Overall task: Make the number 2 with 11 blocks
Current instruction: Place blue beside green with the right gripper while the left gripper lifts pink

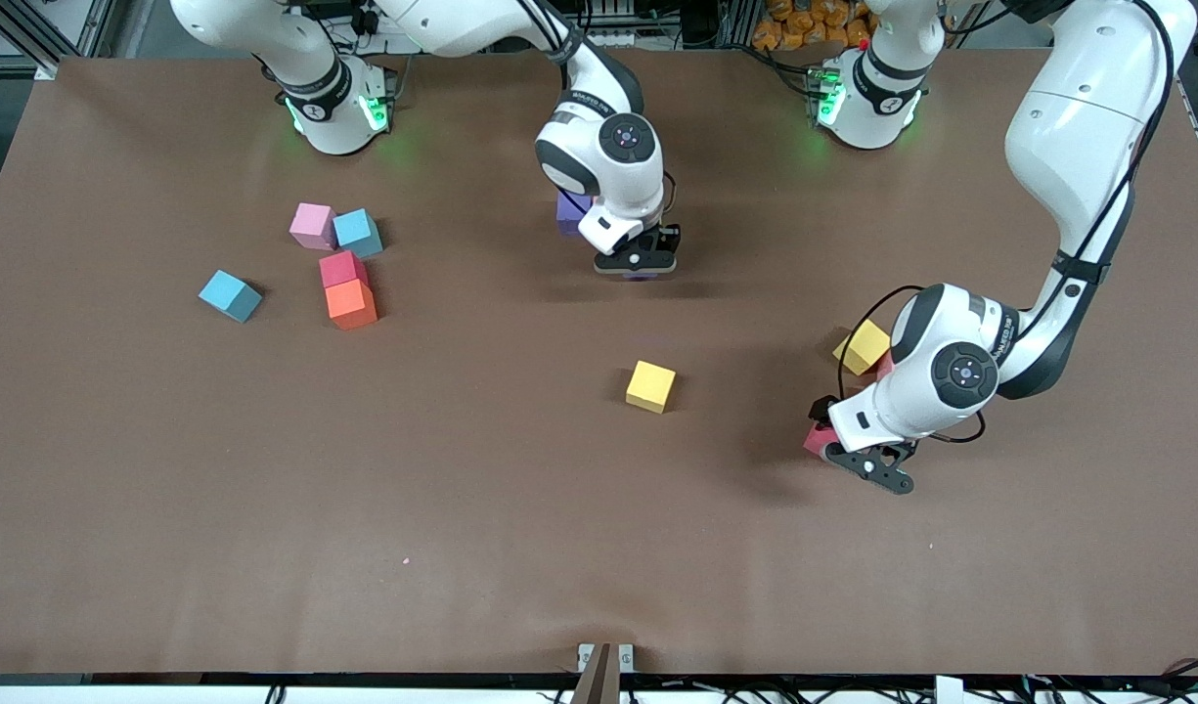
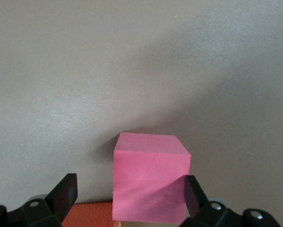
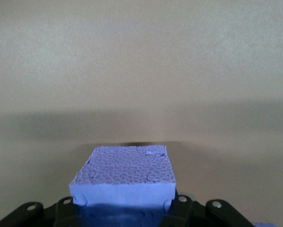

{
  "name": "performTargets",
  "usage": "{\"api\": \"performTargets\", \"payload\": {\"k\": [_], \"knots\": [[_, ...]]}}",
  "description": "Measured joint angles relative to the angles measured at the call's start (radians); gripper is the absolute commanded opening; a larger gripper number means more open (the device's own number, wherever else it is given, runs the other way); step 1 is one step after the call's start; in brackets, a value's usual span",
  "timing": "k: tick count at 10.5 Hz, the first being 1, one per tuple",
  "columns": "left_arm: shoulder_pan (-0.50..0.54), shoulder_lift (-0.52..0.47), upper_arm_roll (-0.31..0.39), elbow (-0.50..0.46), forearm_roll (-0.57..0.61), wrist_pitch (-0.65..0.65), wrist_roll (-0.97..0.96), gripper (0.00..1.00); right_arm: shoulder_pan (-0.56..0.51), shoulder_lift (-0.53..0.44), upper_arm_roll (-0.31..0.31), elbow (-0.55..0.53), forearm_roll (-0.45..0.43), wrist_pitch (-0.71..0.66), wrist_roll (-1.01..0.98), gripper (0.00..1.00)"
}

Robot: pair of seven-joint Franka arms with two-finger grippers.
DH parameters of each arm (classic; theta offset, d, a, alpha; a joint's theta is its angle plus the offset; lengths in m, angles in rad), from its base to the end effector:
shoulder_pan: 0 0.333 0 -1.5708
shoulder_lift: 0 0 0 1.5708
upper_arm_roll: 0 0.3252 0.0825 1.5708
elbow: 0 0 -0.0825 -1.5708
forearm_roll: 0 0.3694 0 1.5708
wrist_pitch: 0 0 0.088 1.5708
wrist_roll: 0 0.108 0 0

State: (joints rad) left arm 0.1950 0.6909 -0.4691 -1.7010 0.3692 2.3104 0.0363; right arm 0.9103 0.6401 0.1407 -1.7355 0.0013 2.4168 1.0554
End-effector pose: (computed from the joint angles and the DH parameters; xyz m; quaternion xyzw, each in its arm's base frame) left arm 0.6550 -0.1375 0.2418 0.9729 -0.2311 0.0048 0.0109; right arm 0.3410 0.5754 0.2348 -0.9987 0.0174 0.0249 0.0412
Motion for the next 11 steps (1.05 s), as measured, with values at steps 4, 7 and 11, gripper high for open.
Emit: {"api": "performTargets", "payload": {"k": [4,7,11], "knots": [[-0.008,0.000,-0.002,0.009,0.000,0.000,-0.010,1.00,0.008,0.028,-0.001,-0.002,0.000,0.034,0.002,0.42],[-0.031,0.000,-0.002,0.009,0.000,0.000,-0.043,1.00,0.016,0.033,-0.001,-0.004,0.000,0.036,0.003,0.42],[-0.033,0.015,0.001,0.009,0.000,0.000,-0.043,1.00,0.023,0.041,-0.001,-0.006,0.000,0.036,0.023,0.42]]}}
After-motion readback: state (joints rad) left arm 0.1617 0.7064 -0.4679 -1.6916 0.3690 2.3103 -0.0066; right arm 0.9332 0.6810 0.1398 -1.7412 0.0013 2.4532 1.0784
